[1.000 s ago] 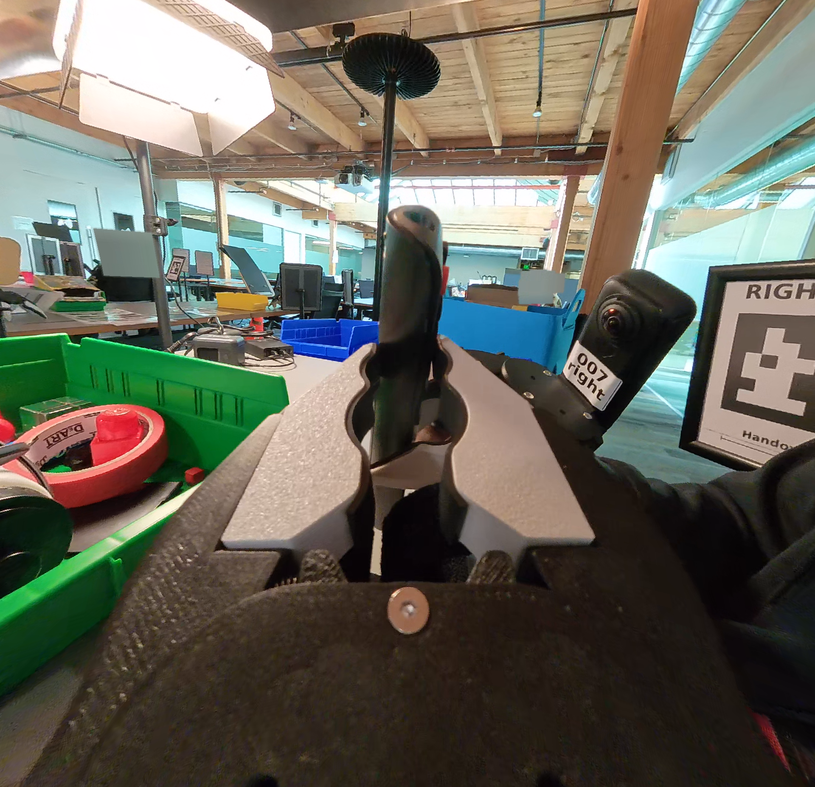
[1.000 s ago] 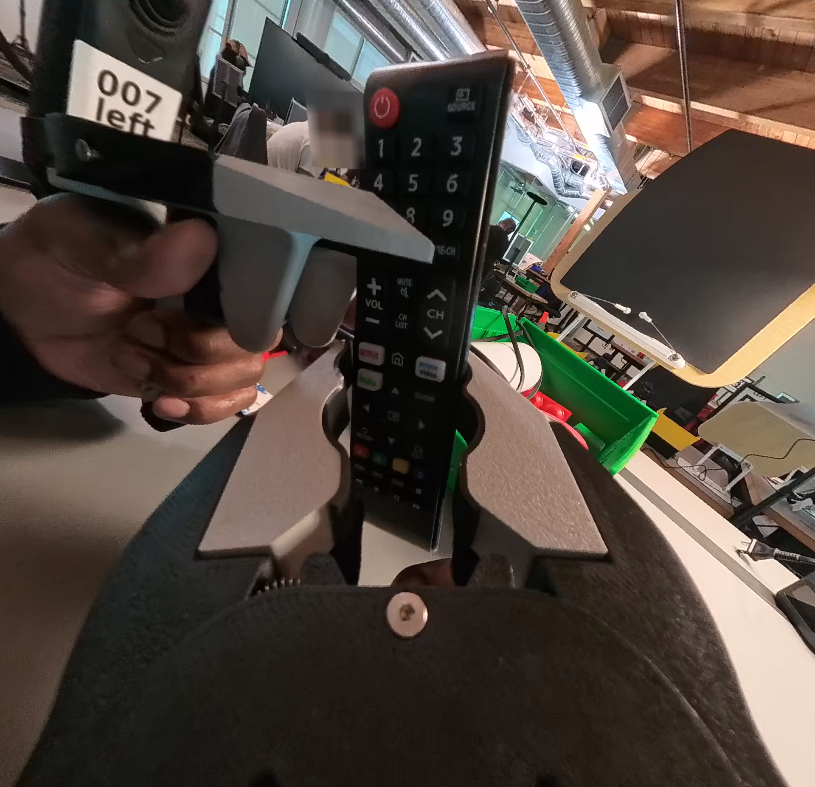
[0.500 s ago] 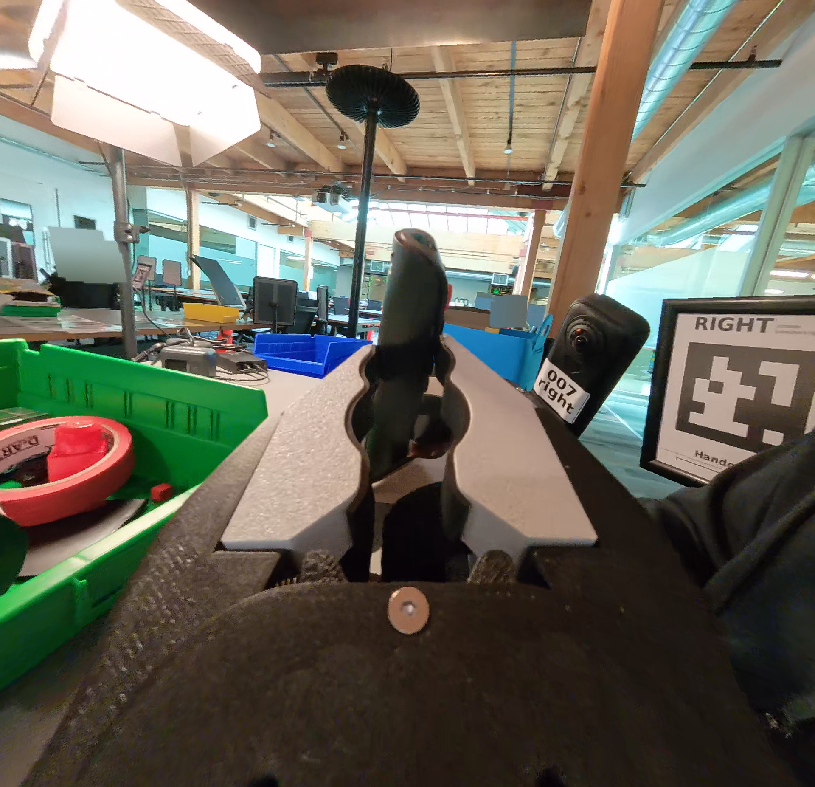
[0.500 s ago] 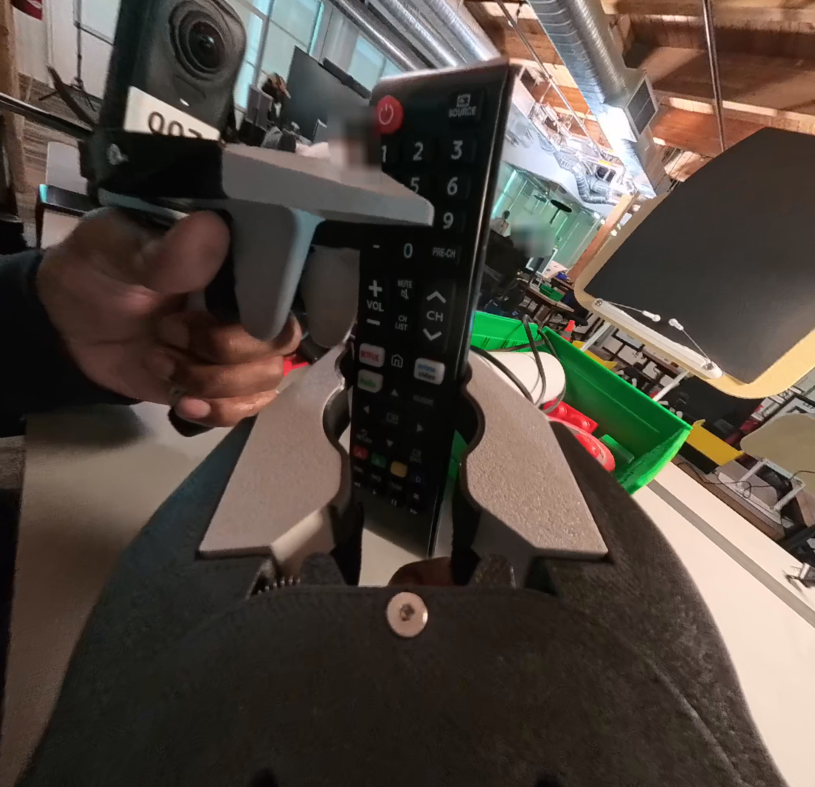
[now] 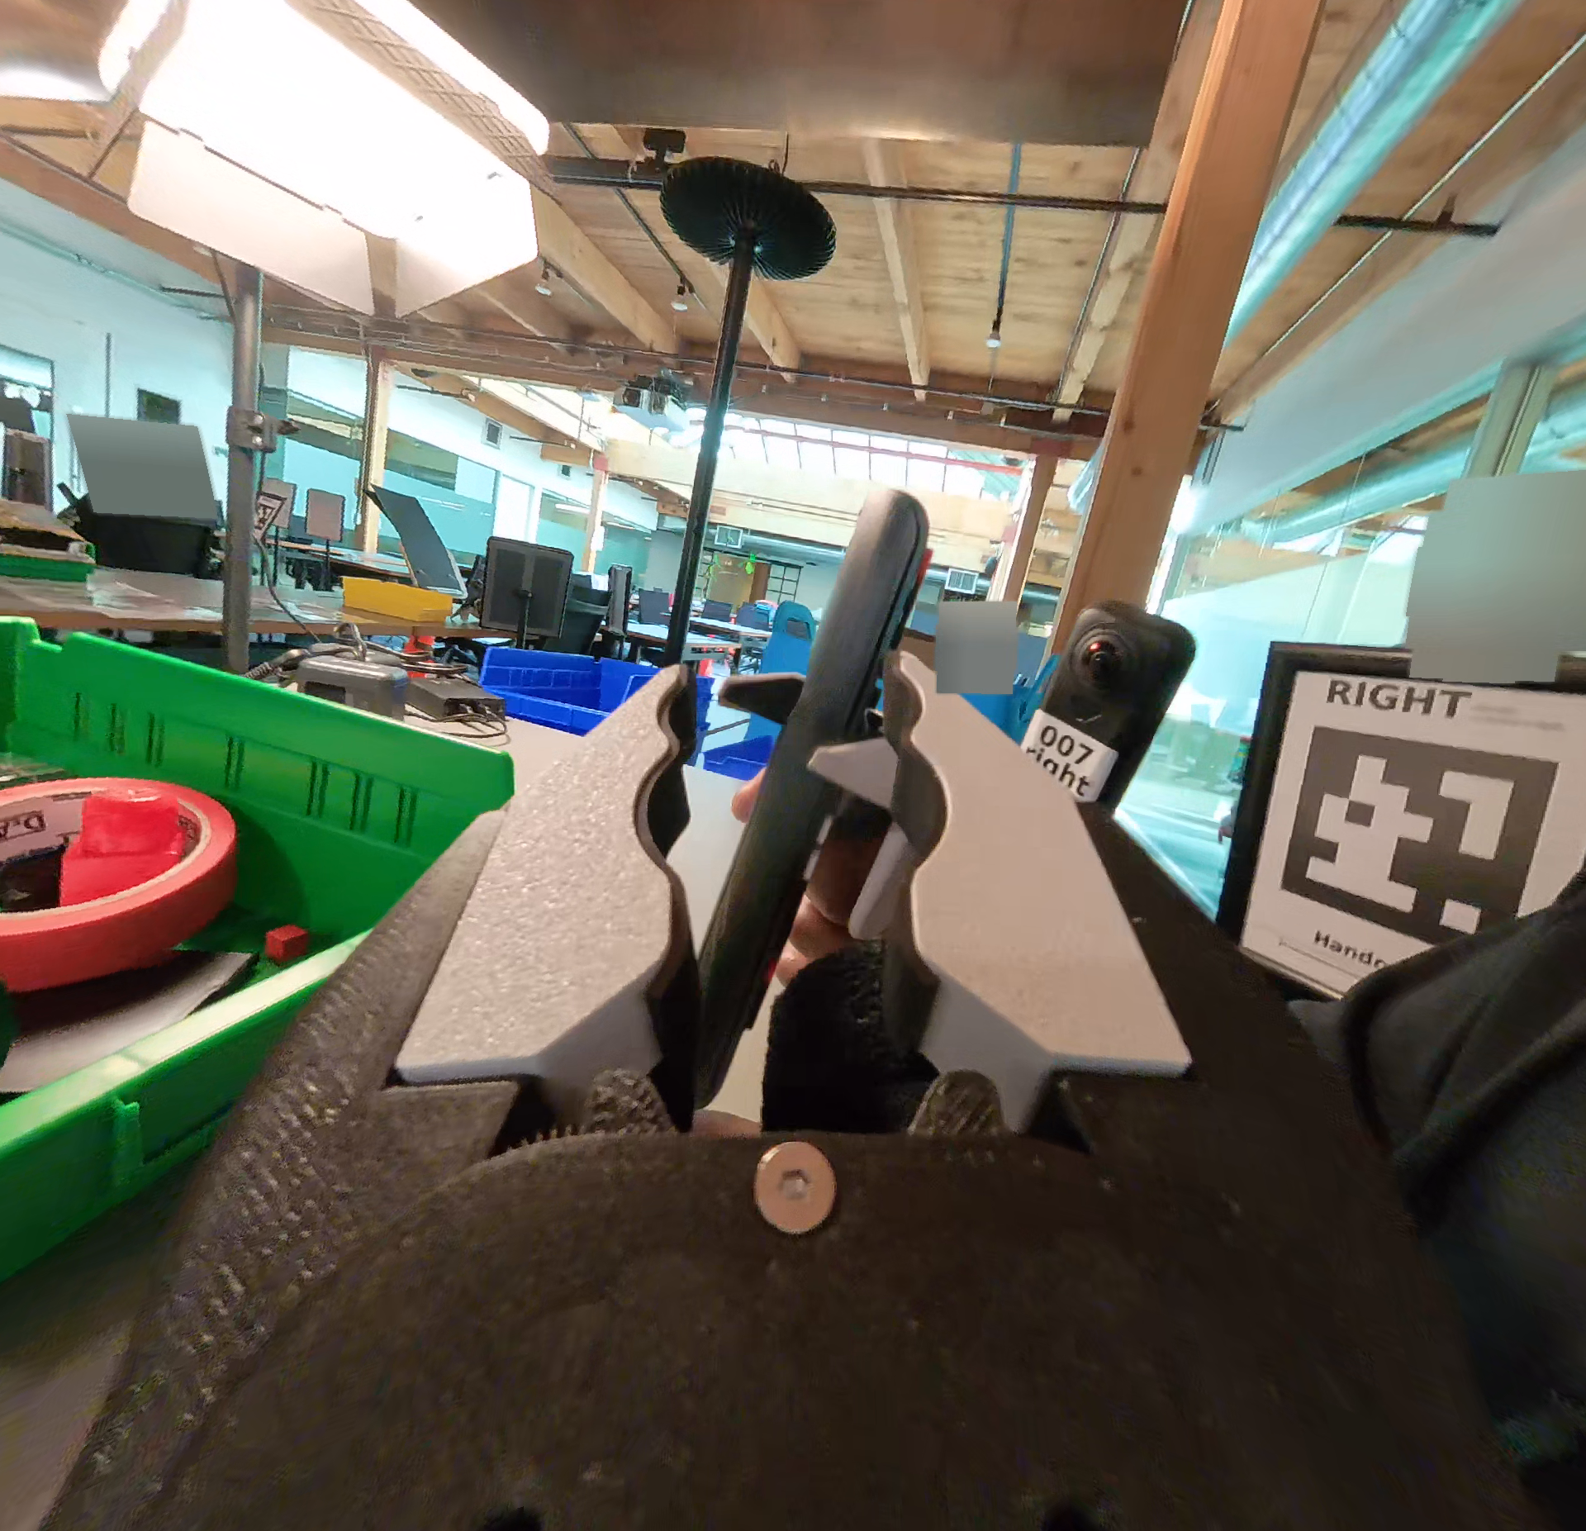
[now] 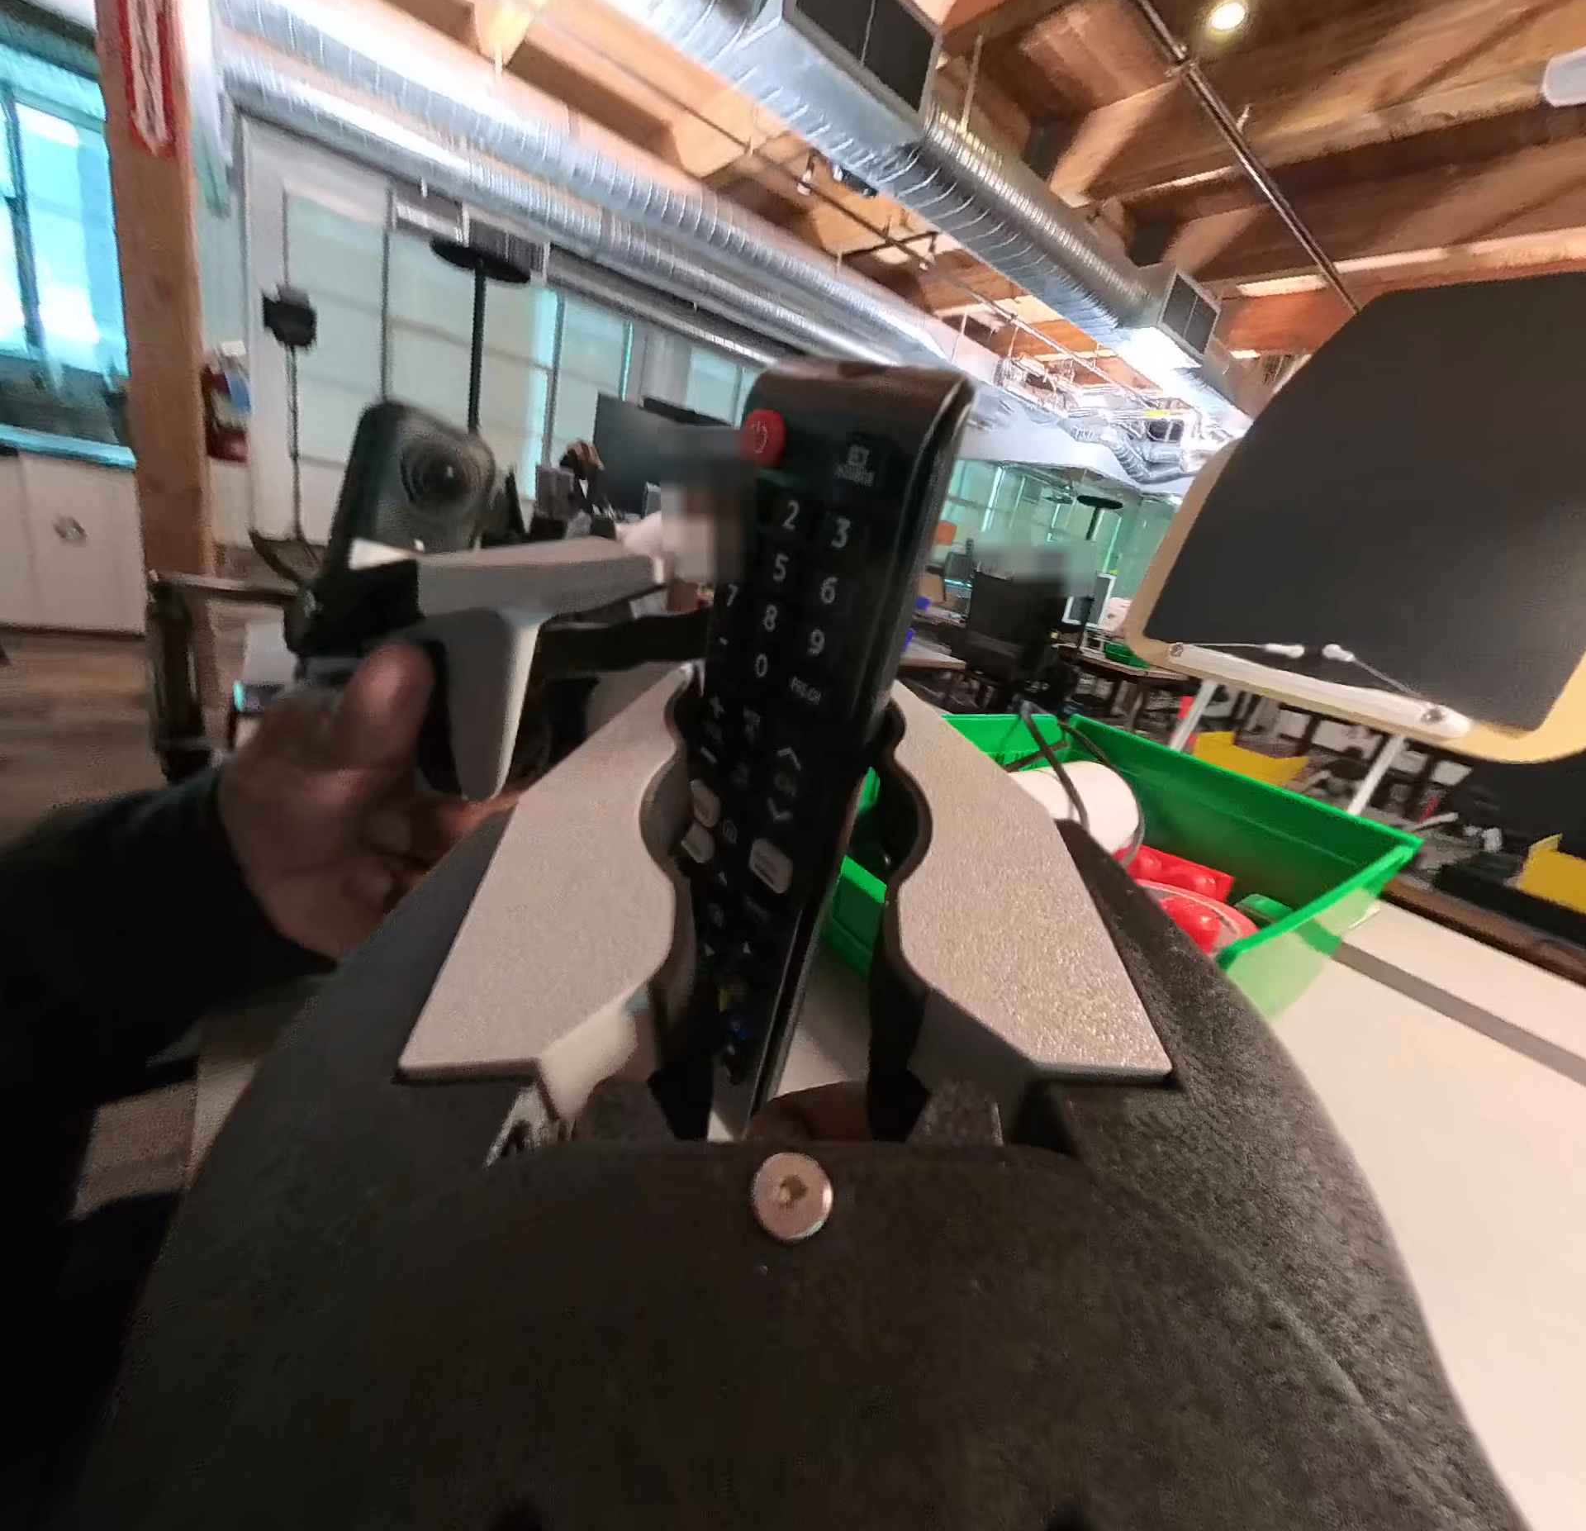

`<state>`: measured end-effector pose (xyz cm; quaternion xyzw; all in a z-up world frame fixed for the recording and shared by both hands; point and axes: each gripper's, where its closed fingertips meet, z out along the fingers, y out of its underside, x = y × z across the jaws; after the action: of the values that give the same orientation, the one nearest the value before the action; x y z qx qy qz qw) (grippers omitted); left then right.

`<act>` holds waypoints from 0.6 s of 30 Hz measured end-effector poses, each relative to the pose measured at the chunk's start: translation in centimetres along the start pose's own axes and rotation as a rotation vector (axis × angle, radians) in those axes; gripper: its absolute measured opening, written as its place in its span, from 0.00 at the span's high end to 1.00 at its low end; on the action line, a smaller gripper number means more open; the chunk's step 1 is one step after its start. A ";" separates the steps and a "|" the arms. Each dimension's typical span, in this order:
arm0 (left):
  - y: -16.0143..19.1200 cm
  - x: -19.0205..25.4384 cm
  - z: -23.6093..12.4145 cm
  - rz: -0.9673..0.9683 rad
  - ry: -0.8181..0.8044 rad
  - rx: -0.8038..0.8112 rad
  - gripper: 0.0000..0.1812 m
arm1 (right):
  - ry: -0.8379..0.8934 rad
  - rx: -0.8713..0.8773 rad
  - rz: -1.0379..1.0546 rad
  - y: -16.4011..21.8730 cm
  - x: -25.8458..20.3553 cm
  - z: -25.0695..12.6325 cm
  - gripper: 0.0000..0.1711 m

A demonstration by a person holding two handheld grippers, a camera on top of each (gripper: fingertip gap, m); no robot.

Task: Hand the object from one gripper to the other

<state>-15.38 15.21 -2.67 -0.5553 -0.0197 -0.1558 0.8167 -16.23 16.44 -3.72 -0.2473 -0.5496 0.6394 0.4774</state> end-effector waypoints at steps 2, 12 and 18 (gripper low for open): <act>0.0 0.0 0.0 -0.021 0.010 0.000 0.76 | 0.000 0.042 0.082 -0.6 0.7 -0.3 0.78; 5.0 0.9 1.1 0.145 0.010 -0.263 0.75 | -0.020 0.144 0.176 -2.1 1.2 -1.1 0.85; 7.1 1.4 1.0 0.198 0.043 -0.370 0.81 | -0.070 0.139 0.201 -2.0 0.5 -0.9 0.85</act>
<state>-11.97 18.17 -8.37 -0.6916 0.0813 -0.0876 0.7123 -14.97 17.24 -1.97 -0.2449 -0.4927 0.7289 0.4075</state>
